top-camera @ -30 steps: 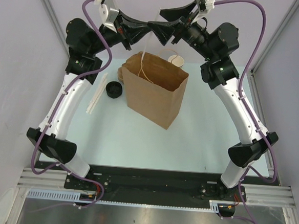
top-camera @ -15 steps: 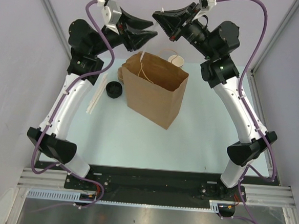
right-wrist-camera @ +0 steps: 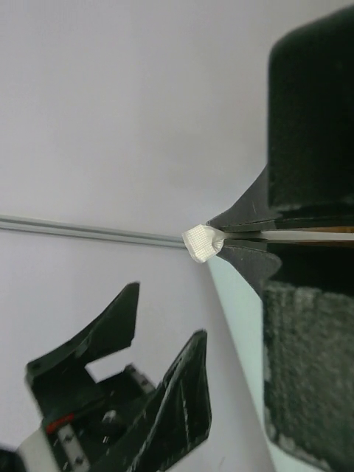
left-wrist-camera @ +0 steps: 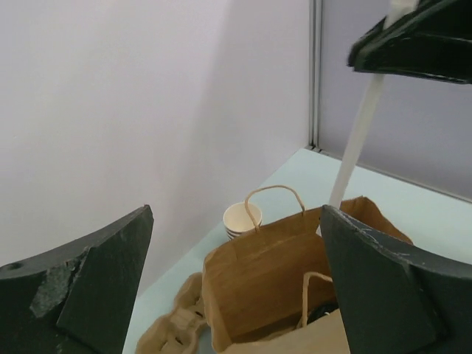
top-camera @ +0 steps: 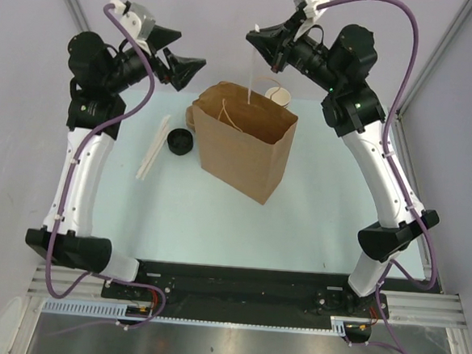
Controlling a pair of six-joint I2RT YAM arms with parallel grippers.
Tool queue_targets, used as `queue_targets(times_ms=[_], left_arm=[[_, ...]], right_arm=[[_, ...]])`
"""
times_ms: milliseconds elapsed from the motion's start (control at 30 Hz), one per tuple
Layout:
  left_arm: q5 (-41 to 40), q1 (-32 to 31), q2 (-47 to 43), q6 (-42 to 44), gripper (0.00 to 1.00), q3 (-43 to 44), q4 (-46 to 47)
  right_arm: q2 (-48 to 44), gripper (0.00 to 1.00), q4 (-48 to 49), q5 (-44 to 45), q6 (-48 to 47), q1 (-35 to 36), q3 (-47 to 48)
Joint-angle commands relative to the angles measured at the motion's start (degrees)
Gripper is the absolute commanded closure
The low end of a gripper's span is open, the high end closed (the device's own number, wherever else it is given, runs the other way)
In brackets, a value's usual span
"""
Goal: Pack the takeout coffee
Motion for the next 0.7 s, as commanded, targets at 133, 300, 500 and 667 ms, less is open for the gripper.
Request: queue_targets(times_ms=[133, 300, 500, 667], left_arm=[[-3.0, 0.1, -7.5, 8.0, 0.0, -7.6, -5.4], [-3.7, 0.2, -8.7, 8.1, 0.01, -9.8, -6.4], [-4.9, 0.2, -9.5, 8.7, 0.0, -11.6, -8.3], [-6.6, 0.2, -10.3, 9.9, 0.0, -12.5, -10.0]], right_arm=[[3.2, 1.0, -18.3, 2.2, -8.9, 0.0, 3.6], [4.5, 1.0, -24.3, 3.4, -10.3, 0.1, 3.1], [6.5, 1.0, -28.0, 3.4, -9.3, 0.2, 2.8], [8.9, 1.0, -29.5, 2.4, -8.4, 0.3, 1.4]])
